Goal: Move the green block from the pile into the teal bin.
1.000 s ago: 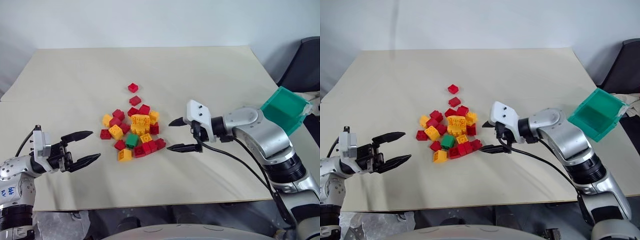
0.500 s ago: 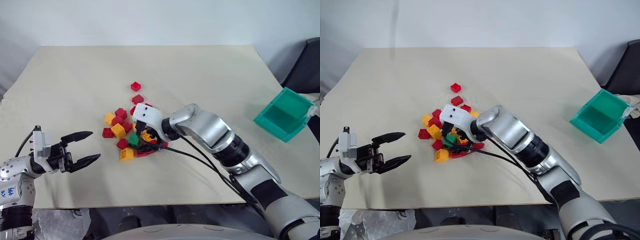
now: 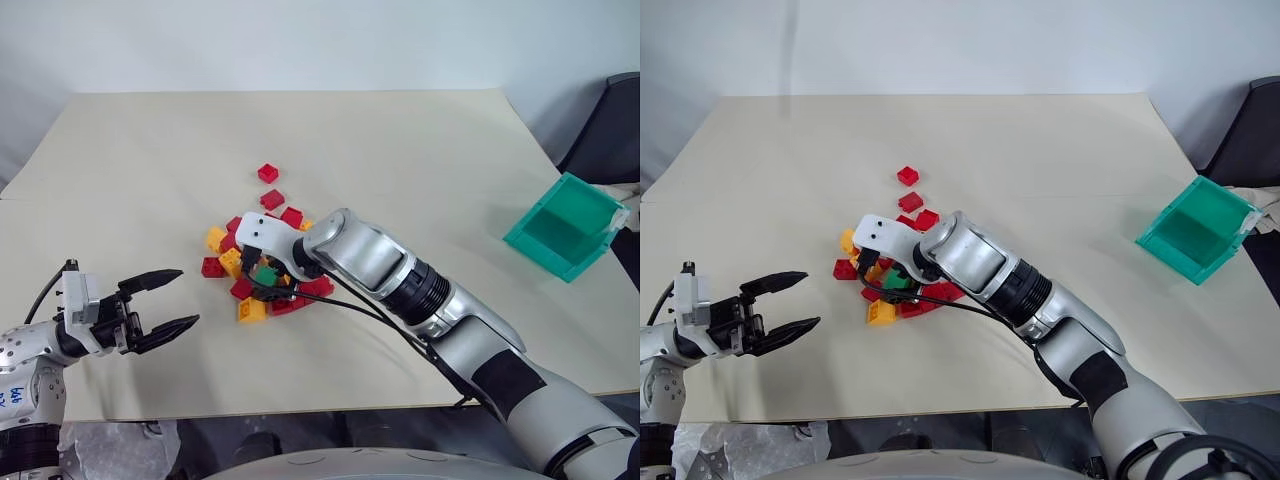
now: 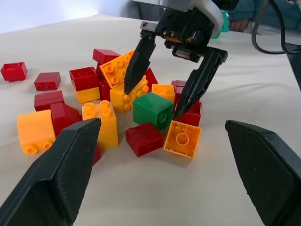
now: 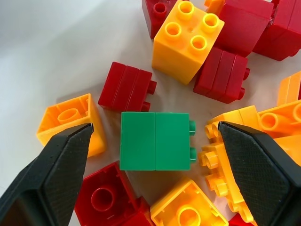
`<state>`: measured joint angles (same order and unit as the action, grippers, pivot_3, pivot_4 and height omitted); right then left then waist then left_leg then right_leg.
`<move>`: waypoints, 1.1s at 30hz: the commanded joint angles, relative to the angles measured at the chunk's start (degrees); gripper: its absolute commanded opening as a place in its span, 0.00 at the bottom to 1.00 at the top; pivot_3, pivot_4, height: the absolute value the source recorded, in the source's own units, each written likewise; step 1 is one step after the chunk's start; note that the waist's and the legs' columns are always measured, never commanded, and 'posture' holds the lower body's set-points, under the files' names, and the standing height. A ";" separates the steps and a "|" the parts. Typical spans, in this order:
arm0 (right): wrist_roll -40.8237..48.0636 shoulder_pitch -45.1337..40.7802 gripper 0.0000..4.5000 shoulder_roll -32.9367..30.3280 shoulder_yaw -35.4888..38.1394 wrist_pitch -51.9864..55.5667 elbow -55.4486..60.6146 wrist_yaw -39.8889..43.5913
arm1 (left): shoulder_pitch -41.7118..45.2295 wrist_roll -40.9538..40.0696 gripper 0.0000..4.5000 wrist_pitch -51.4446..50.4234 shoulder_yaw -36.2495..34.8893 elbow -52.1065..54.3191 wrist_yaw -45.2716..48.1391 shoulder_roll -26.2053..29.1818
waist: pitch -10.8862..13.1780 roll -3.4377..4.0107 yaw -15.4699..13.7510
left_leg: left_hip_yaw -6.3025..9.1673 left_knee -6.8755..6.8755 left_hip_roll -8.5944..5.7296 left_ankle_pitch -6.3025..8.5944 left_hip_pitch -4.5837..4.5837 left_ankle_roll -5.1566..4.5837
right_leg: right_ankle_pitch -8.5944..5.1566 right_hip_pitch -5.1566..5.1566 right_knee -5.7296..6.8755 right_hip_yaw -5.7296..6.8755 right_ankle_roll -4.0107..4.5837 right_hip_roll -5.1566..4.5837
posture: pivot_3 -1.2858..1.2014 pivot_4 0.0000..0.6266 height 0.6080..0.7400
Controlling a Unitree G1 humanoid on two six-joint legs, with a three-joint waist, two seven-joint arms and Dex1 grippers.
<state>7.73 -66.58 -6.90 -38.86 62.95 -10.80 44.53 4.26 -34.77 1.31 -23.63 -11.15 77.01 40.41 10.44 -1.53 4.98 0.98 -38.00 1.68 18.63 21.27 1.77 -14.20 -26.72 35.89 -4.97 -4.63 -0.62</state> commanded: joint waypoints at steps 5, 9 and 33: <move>-0.84 1.69 0.91 0.27 -2.56 2.00 4.37 -0.34 | -0.11 -1.40 1.00 0.29 -0.79 2.51 -0.37 -0.47 | 0.00 0.00 0.01 | 0.01 0.00 0.00 0.00 0.00 0.00 | 0.00 0.00 0.00 0.01 0.00 -0.01 | 0.52 0.24 1.00; -0.59 1.95 0.66 0.38 -1.37 2.49 5.36 -0.85 | 0.14 -1.32 1.00 0.18 -0.76 2.55 -0.28 -0.63 | 0.01 0.01 0.17 | 0.01 0.00 0.02 0.00 0.00 0.00 | 0.00 0.00 -0.01 0.00 0.00 0.03 | 0.52 0.24 1.00; 2.99 22.95 0.46 -34.39 39.05 -19.55 23.60 0.12 | 19.01 8.03 1.00 -6.61 19.37 10.63 -17.60 -13.72 | 0.02 0.03 -2.38 | -0.27 -0.03 -0.48 0.00 0.10 -0.07 | 0.10 0.24 -0.44 0.06 -0.18 0.18 | 0.52 0.24 1.00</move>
<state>12.07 -43.60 -39.56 -3.82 46.41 12.99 45.94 21.88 -27.84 -5.25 -5.62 -1.88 60.92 27.05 10.46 -1.50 2.60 0.57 -38.02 1.12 18.61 21.35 1.67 -14.09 -26.49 35.37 -4.97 -4.82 -0.41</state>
